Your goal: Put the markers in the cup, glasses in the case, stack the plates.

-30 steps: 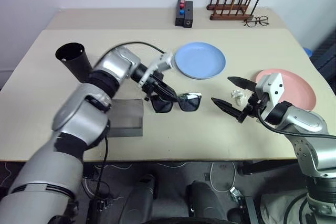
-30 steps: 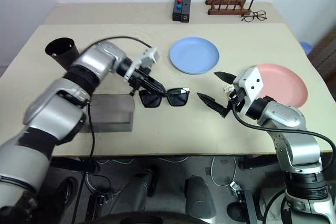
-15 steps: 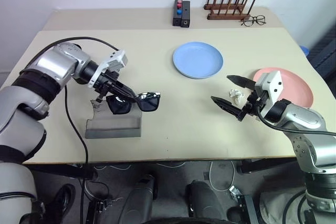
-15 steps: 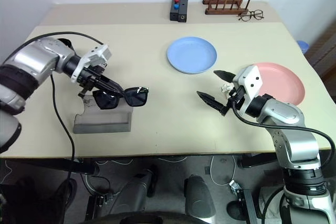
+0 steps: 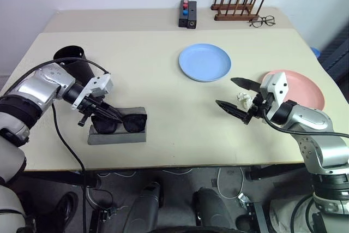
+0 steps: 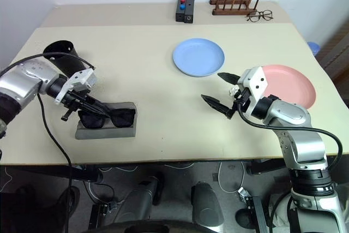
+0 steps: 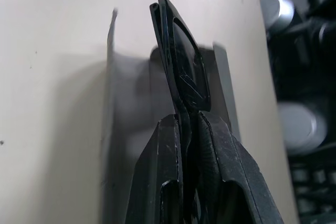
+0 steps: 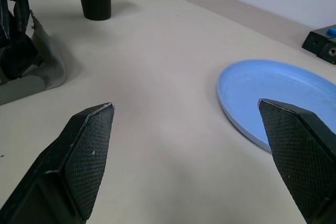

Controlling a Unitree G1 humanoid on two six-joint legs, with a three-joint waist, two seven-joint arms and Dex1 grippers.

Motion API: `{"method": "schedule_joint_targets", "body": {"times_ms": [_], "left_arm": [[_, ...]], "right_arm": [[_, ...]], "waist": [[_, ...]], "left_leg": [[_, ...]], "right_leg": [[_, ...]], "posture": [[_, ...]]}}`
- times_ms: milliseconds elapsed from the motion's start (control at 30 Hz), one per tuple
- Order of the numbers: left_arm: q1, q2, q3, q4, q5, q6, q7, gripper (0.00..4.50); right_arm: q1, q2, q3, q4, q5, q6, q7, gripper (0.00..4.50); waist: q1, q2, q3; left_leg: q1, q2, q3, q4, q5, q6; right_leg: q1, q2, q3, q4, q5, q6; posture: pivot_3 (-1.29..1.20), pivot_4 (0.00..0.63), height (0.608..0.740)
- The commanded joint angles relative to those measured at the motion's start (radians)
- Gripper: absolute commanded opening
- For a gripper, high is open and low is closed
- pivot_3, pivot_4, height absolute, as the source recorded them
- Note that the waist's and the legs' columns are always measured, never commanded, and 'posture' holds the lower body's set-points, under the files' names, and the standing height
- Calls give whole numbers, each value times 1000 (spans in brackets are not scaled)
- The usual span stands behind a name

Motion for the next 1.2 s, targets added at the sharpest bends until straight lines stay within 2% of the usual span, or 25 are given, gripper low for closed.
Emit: {"method": "schedule_joint_targets", "body": {"times_ms": [33,600,800,900,1200], "left_arm": [[20,24,3,19,-14,-62,-3,37],[86,55,-61,-93,-92,136,-3,37],[82,24,-47,-76,-89,142,-3,2823],[67,14,-43,-62,-84,143,-3,4444],[5,28,-21,-84,-97,167,-3,4484]], "right_arm": [[-25,0,-9,-10,3,-15,10,4500],[-26,0,-8,-3,-12,-17,16,4500],[-28,2,-10,1,-18,-19,18,4500],[-35,5,-8,8,-20,-20,18,4500],[-54,10,-4,26,-23,-24,22,4500]], "waist": [[0,0,0],[-1,0,0],[0,0,0],[-1,0,0],[-1,0,0]], "left_leg": [[0,0,0,0,0,0],[0,0,0,0,0,0],[0,0,0,0,0,0],[0,0,0,0,0,0],[0,0,0,0,0,0]], "right_leg": [[0,0,0,0,0,0],[0,0,0,1,0,0],[0,0,0,1,0,0],[0,0,0,1,0,0],[0,0,0,1,0,0]], "posture": [[0,150,740],[0,150,740],[0,150,740],[0,150,740],[0,150,740]]}}
